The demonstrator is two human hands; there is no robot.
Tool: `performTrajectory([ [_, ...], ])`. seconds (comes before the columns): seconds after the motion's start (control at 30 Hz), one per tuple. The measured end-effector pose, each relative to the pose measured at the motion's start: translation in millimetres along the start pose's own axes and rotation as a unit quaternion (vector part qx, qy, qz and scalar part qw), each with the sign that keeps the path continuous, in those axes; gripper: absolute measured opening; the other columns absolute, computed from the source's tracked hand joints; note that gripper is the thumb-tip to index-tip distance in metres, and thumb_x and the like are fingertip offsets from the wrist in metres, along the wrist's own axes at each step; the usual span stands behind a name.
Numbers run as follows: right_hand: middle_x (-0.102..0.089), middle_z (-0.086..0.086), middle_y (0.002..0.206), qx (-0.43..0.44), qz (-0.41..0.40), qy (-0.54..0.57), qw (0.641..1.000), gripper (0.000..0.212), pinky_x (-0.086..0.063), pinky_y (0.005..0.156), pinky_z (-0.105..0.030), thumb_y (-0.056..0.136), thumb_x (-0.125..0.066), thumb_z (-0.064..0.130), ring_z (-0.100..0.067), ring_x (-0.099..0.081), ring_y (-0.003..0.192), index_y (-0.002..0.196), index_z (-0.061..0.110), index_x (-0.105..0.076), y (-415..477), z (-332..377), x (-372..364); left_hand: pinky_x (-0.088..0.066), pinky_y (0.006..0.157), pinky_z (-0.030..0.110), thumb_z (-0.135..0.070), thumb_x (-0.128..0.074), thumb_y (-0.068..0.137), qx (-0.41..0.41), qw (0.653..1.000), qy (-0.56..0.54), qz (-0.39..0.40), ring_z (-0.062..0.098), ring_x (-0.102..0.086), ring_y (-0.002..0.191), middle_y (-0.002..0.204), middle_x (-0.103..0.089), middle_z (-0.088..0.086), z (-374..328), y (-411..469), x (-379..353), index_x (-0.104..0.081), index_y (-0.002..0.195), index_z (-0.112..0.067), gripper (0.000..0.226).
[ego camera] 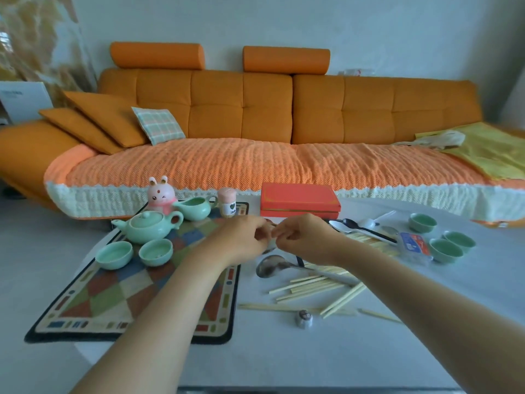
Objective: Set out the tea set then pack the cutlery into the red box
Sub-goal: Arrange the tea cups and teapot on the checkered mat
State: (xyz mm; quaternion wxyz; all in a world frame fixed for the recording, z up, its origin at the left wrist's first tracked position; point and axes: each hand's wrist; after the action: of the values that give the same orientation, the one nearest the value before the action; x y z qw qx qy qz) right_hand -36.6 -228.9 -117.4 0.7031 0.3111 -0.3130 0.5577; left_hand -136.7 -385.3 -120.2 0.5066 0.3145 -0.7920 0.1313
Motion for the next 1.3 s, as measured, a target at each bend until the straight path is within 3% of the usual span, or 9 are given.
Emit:
performTrajectory([
  [0.1, -0.066, 0.021, 0.076, 0.01, 0.045, -0.033, 0.998, 0.022, -0.041, 0.062, -0.008, 0.084, -0.063, 0.023, 0.005, -0.057, 0.066, 0.099, 0.033, -0.075, -36.4, -4.3, 6.8, -0.053, 0.072, 0.032, -0.04, -0.062, 0.084, -0.004, 0.998, 0.012, 0.056, 0.008, -0.061, 0.081, 0.086, -0.064, -0.015, -16.9, -19.0, -5.6, -0.063, 0.08, -0.036, 0.006],
  [0.27, -0.069, 0.022, 0.097, 0.035, 0.176, -0.067, 0.982, 0.027, -0.053, 0.077, -0.022, 0.079, -0.075, 0.032, -0.003, -0.062, 0.083, 0.105, 0.039, -0.071, -75.3, -14.3, 9.2, -0.049, 0.069, 0.024, -0.05, -0.066, 0.081, -0.003, 0.993, 0.038, 0.109, -0.002, -0.058, 0.083, 0.09, -0.062, -0.019, -27.5, -49.6, -18.9, -0.065, 0.089, -0.039, 0.015],
  [0.37, -0.06, 0.023, 0.101, 0.05, 0.192, -0.116, 0.973, 0.037, -0.049, 0.076, -0.024, 0.077, -0.078, 0.037, -0.002, -0.056, 0.084, 0.111, 0.042, -0.068, -83.6, -17.7, 3.6, -0.054, 0.077, 0.031, -0.054, -0.066, 0.08, -0.009, 0.993, 0.034, 0.114, 0.001, -0.059, 0.084, 0.091, -0.062, -0.019, -27.0, -61.9, -25.8, -0.065, 0.091, -0.039, 0.018],
  [0.53, -0.054, 0.02, 0.099, 0.069, 0.163, -0.137, 0.975, 0.025, -0.039, 0.073, -0.022, 0.08, -0.075, 0.041, 0.003, -0.049, 0.082, 0.104, 0.04, -0.07, -84.2, -19.4, -4.7, -0.055, 0.08, 0.032, -0.054, -0.066, 0.082, 0.0, 0.993, 0.019, 0.115, 0.002, -0.06, 0.085, 0.093, -0.061, -0.02, -26.3, -71.0, -29.6, -0.066, 0.095, -0.039, 0.02],
  [0.67, -0.064, 0.019, 0.097, 0.064, 0.107, -0.054, 0.991, 0.02, -0.042, 0.065, -0.012, 0.081, -0.076, 0.038, 0.003, -0.056, 0.075, 0.1, 0.036, -0.07, -77.4, -17.4, -4.4, -0.049, 0.072, 0.026, -0.063, -0.06, 0.084, 0.016, 0.995, -0.036, 0.088, 0.002, -0.058, 0.084, 0.091, -0.061, -0.018, -28.8, -69.9, -27.4, -0.06, 0.097, -0.041, 0.025],
  [0.83, -0.067, 0.015, 0.087, 0.048, -0.001, 0.066, 0.997, 0.02, -0.052, 0.069, -0.023, 0.08, -0.077, 0.027, -0.009, -0.063, 0.075, 0.098, 0.031, -0.068, -58.5, -6.2, -10.7, -0.05, 0.075, 0.036, -0.046, -0.062, 0.09, 0.055, 0.981, -0.187, 0.019, 0.016, -0.067, 0.082, 0.088, -0.071, 0.0, -30.5, -59.0, -21.3, -0.057, 0.101, -0.032, 0.018],
  [1.03, -0.07, 0.014, 0.09, 0.051, -0.054, 0.103, 0.992, 0.02, -0.046, 0.058, -0.012, 0.083, -0.074, 0.019, 0.0, -0.064, 0.065, 0.102, 0.021, -0.07, -19.6, 9.4, -30.5, -0.052, 0.074, 0.04, -0.028, -0.066, 0.091, 0.095, 0.948, -0.302, -0.028, 0.014, -0.07, 0.075, 0.087, -0.074, 0.002, -4.5, -44.4, -7.3, -0.06, 0.102, -0.027, 0.013],
  [1.2, -0.067, 0.012, 0.088, 0.044, -0.061, 0.054, 0.996, 0.018, -0.043, 0.062, -0.012, 0.084, -0.075, 0.028, 0.002, -0.059, 0.072, 0.1, 0.022, -0.069, 25.6, 31.3, -56.1, -0.054, 0.084, 0.038, -0.044, -0.057, 0.093, 0.109, 0.979, -0.135, -0.11, 0.008, -0.063, 0.092, 0.099, -0.066, -0.015, 39.7, -38.1, 9.2, -0.06, 0.108, -0.034, 0.018],
  [1.3, -0.066, 0.007, 0.092, 0.023, -0.029, 0.032, 0.999, 0.02, -0.044, 0.059, -0.019, 0.086, -0.072, 0.03, -0.012, -0.062, 0.078, 0.104, 0.02, -0.067, 52.2, 46.7, -70.9, -0.049, 0.089, 0.04, -0.033, -0.057, 0.094, 0.09, 0.981, 0.03, -0.171, 0.016, -0.057, 0.107, 0.111, -0.064, -0.01, 71.8, -42.4, 25.0, -0.064, 0.112, -0.029, 0.019],
])
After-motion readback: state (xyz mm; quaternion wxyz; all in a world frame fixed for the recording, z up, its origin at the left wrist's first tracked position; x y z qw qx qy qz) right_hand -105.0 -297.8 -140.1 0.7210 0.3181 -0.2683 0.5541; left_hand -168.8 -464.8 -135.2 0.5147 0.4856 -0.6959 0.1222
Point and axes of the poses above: each hand's wrist, its own y-axis towards the middle knuckle, its own x-axis out of the back of the hand, z = x × y
